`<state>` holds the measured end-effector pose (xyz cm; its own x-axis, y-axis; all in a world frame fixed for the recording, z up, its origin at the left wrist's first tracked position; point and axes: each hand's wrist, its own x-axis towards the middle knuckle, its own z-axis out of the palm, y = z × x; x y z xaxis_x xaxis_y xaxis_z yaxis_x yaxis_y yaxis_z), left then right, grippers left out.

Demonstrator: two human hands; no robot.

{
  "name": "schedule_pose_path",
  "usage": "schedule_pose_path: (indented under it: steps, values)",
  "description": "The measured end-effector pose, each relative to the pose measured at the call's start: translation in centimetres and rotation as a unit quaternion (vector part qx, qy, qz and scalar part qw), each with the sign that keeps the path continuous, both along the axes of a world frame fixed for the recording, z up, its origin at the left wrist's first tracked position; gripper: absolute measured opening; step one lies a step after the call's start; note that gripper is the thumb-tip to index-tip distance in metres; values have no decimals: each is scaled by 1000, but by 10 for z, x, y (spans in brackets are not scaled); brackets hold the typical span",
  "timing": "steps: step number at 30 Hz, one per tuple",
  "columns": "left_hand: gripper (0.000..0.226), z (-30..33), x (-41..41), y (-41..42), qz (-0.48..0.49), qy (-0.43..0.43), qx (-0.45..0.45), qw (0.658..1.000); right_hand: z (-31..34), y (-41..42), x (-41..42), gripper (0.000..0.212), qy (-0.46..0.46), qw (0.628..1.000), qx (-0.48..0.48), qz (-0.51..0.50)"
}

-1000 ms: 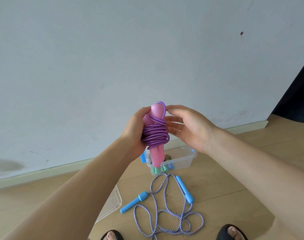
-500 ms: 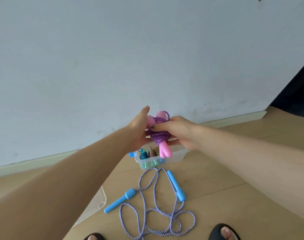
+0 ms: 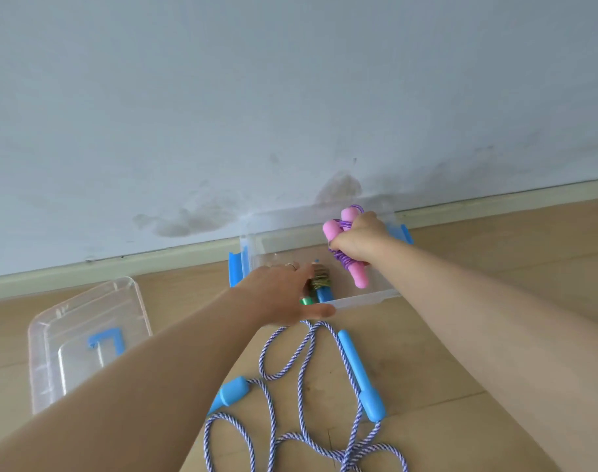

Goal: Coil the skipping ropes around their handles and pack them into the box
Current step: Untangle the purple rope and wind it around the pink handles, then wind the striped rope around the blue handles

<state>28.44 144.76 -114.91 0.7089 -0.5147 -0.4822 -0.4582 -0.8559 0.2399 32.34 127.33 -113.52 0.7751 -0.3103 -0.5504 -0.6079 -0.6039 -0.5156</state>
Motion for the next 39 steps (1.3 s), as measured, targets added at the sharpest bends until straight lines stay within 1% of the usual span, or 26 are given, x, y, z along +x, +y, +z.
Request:
schedule_pose_path:
  steps: [2,4,6,7,9,11,13,14,15,17,18,20,22,24,25,26,27,28,29,30,31,32,33,35,37,39]
  values:
    - [68,-19,-1,1,-39,-20,24,999,-31,-2,0,13,12,999,-38,23]
    - [67,-30,0,3,-59,-29,23,998,-53,-5,-4,9,19,998,-63,25]
    - [68,-35,0,4,-72,-30,7,997,-71,-5,-8,15,15,999,-35,4]
    - [70,-36,0,4,-76,-30,7,997,-76,-5,-8,10,10,1000,-18,-8]
    - [70,-36,0,4,-76,-28,14,997,-82,-9,-6,11,10,1000,-20,-6]
    - [68,-33,-3,3,-74,-30,21,997,-81,-13,-6,5,32,997,-63,31]
    - [67,-30,-5,1,-71,-37,31,996,-75,-13,-8,18,50,988,-124,73]
    - [66,-28,-7,0,-72,-51,35,996,-73,-12,-11,24,33,984,-155,84]
    - [67,-26,-8,-2,-72,-73,38,994,-71,-10,-15,29,-10,980,-182,81]
    - [67,-18,-15,-5,-47,-126,24,991,-56,-1,-29,33,-133,966,-213,63]
    - [63,-14,-20,-6,-31,-160,1,987,-46,4,-38,30,-195,952,-224,68]
    - [46,-3,-35,-3,-30,-242,-69,967,-24,11,-59,23,-280,927,-237,79]
    - [28,7,-55,8,-64,-284,-126,948,-9,13,-85,17,-307,924,-225,46]
    - [21,6,-77,29,-97,-294,-130,942,-5,15,-114,13,-286,936,-206,-17]
    - [22,2,-89,42,-95,-286,-118,946,-9,16,-130,13,-266,942,-195,-53]
    - [22,-3,-100,55,-72,-271,-103,954,-16,19,-144,14,-241,949,-183,-87]
    - [22,-9,-111,67,-18,-242,-82,967,-25,22,-159,17,-203,958,-172,-110]
    - [20,-16,-122,78,57,-201,-54,976,-36,25,-173,21,-149,969,-164,-113]
    - [17,-25,-130,87,136,-145,-16,980,-49,27,-186,27,-81,980,-159,-90]
    - [14,-36,-137,96,202,-88,17,975,-62,30,-197,32,-8,986,-156,-50]
    - [12,-46,-143,105,236,-34,51,970,-73,33,-206,37,57,986,-158,-11]
    - [14,-57,-148,113,242,16,81,967,-83,37,-213,41,100,981,-164,19]
    - [21,-65,-152,119,237,55,102,964,-89,39,-218,42,119,977,-175,39]
    - [32,-78,-155,126,226,81,120,963,-99,43,-222,40,110,970,-210,57]
    - [35,-85,-154,126,221,69,123,965,-104,43,-221,35,95,966,-232,57]
    - [30,-88,-152,122,206,39,131,969,-108,41,-219,32,98,968,-225,49]
